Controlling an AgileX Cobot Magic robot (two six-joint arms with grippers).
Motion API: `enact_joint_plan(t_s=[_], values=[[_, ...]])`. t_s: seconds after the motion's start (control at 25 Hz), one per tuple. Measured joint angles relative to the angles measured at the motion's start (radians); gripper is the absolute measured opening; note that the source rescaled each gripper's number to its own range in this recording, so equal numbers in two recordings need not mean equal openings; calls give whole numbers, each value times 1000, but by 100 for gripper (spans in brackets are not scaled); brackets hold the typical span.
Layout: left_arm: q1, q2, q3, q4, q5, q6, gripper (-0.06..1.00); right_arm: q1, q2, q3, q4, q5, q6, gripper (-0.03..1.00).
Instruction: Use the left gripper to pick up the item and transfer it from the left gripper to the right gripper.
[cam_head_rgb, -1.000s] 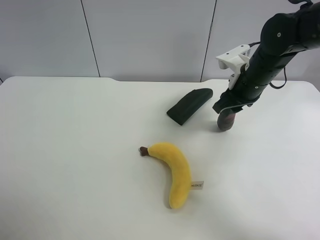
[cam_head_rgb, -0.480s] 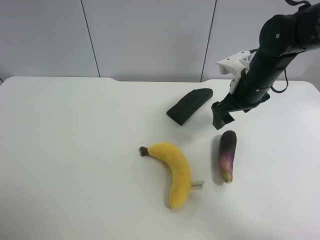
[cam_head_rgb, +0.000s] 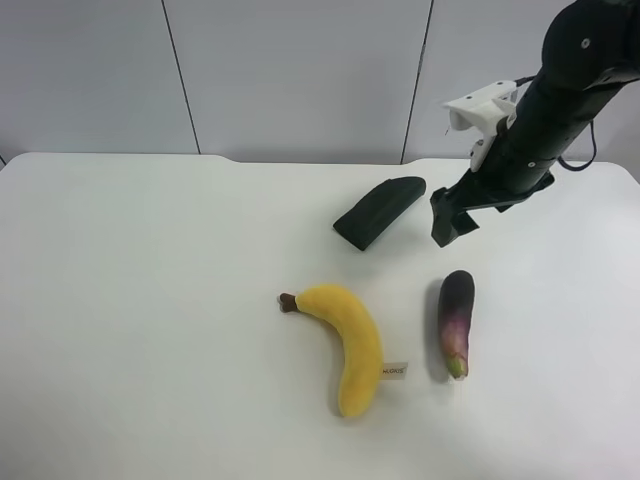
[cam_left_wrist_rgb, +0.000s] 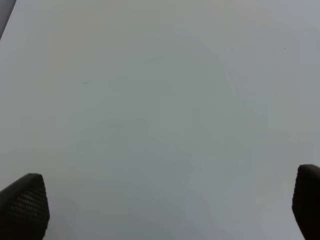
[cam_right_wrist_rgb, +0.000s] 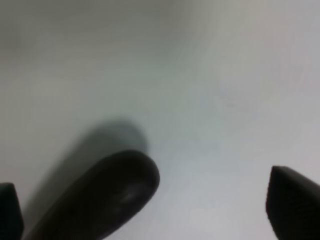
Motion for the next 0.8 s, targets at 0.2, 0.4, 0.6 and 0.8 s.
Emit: enact_joint_plan(t_s=[0.2, 0.4, 0.6, 0.8], values=[[0, 0, 0, 0, 0, 0, 100, 0, -132, 0, 1, 114, 42, 95], [0, 0, 0, 0, 0, 0, 100, 0, -309, 0, 1, 284, 82, 95], [0, 0, 0, 0, 0, 0, 100, 0, -482, 0, 1, 437, 129, 95], [0, 0, 0, 0, 0, 0, 100, 0, -655, 22, 1, 458, 192, 95]])
